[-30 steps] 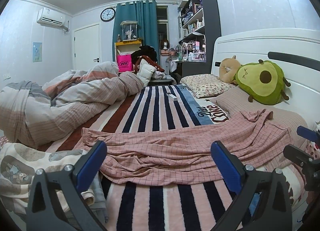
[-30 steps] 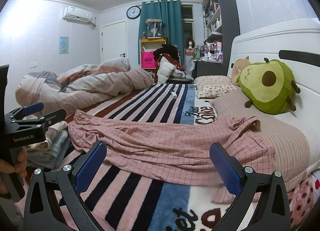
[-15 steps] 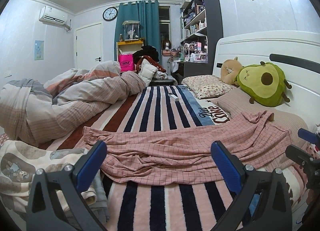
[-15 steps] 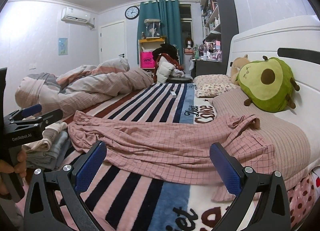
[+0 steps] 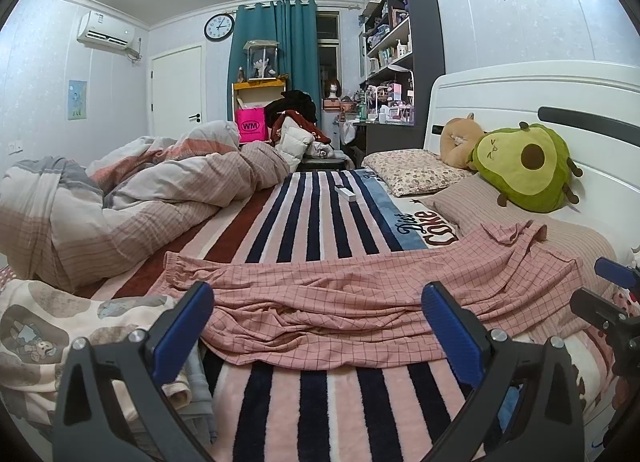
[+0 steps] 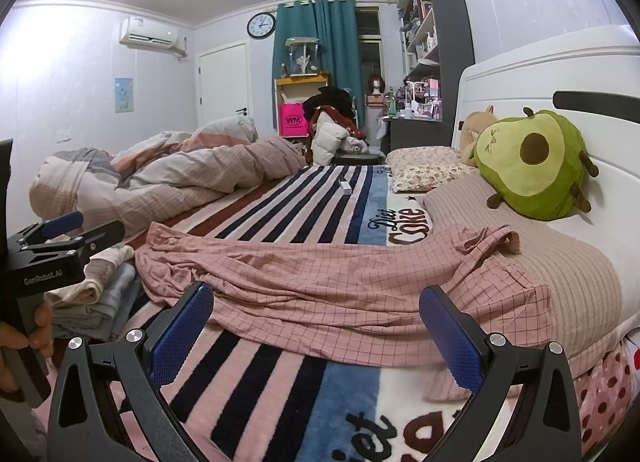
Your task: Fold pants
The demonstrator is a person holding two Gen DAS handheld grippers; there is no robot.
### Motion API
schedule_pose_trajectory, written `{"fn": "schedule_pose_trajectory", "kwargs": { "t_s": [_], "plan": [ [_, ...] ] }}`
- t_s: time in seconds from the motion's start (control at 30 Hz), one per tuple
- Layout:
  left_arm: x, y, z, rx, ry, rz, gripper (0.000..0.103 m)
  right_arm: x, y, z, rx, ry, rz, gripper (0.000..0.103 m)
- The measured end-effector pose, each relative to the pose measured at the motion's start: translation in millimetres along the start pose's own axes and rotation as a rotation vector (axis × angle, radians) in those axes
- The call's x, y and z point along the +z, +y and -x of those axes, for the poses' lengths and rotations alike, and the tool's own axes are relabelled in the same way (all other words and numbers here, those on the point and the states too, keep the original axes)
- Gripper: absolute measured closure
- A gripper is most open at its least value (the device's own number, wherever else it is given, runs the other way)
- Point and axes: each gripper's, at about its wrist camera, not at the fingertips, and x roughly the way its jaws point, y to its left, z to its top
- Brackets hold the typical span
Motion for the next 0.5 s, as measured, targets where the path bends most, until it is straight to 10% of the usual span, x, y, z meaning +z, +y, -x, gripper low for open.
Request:
{"fn": "schedule_pose_trajectory", "kwargs": {
  "t_s": [0.5],
  "plan": [
    [-1.6,-2.3,-1.4,0.0,0.002,-0.007,0.001,-0.3,-2.2,0.1,0.001,-0.002,-0.004,0.0]
  ]
}}
